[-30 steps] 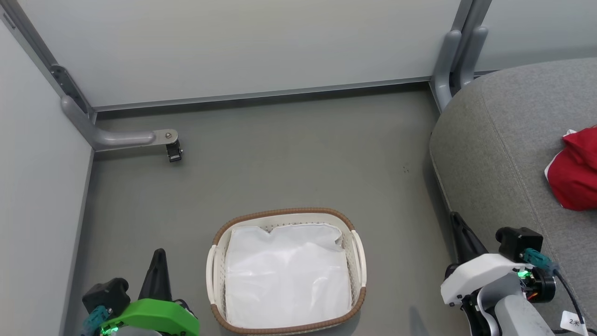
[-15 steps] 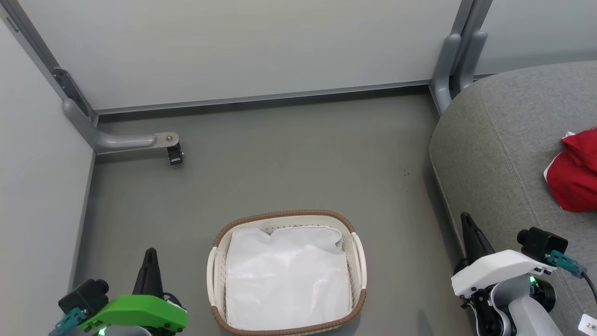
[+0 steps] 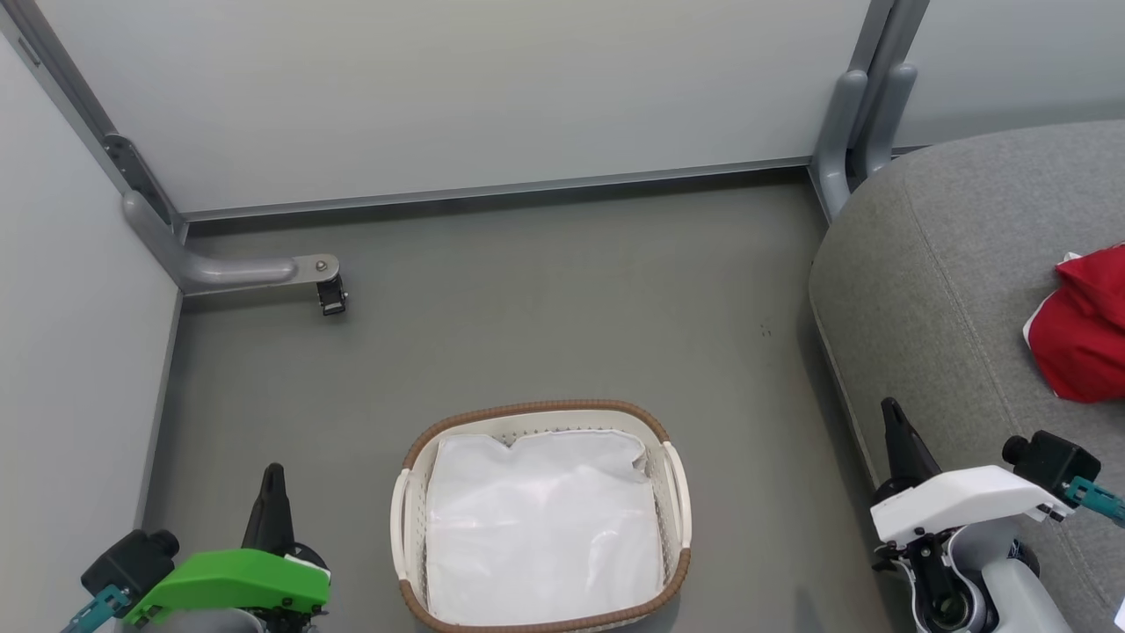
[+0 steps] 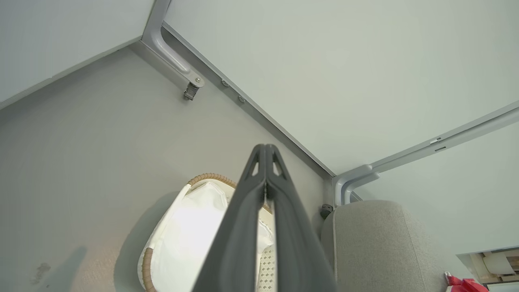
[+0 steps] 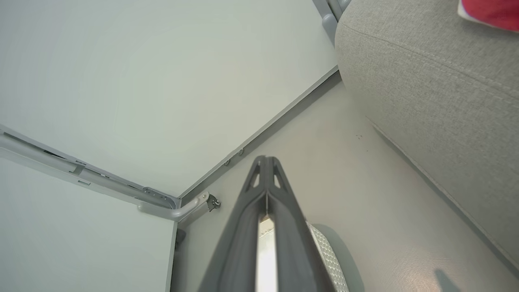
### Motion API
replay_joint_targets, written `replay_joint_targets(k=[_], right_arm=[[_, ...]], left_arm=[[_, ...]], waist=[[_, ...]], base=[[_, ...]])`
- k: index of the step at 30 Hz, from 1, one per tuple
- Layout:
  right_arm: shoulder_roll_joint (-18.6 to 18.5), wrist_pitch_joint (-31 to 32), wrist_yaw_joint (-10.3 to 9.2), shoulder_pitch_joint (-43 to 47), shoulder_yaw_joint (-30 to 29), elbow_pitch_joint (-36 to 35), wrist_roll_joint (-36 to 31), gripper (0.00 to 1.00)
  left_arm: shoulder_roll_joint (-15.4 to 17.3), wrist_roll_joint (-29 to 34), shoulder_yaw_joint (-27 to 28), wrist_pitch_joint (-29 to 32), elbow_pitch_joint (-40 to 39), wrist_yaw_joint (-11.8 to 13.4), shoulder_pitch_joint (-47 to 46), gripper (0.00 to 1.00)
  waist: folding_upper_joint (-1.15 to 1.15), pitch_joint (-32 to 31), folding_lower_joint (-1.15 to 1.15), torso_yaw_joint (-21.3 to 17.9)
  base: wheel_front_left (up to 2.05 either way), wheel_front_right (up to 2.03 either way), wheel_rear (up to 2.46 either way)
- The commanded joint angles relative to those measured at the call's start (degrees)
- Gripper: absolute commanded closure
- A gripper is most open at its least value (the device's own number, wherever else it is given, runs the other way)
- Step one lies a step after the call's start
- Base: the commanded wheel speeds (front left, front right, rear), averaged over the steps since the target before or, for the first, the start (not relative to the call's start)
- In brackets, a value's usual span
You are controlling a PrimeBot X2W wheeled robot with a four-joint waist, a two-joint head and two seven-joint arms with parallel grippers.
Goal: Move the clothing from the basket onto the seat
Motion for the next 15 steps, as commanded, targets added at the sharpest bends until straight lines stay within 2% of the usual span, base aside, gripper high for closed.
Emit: replay_joint_targets(k=[1, 15], right_arm=[[-0.3, 0.4, -0.03, 0.2, -0.4, -1.2, 2.0, 1.00], [-0.4, 3.0, -0.03, 0.9, -1.5, -2.8, 11.8, 1.00]], left_arm=[[0.2, -1.9, 0.5, 0.4, -0.8, -0.4, -1.7, 1.00], [0.3, -10.7, 1.8, 2.9, -1.9, -0.9, -2.1, 1.00]], waist=[[0.00, -0.1, 0.00, 0.0], [0.00, -0.6, 0.00, 0.1]], base=[[0.00, 0.00, 0.00], [0.00, 0.00, 0.00]])
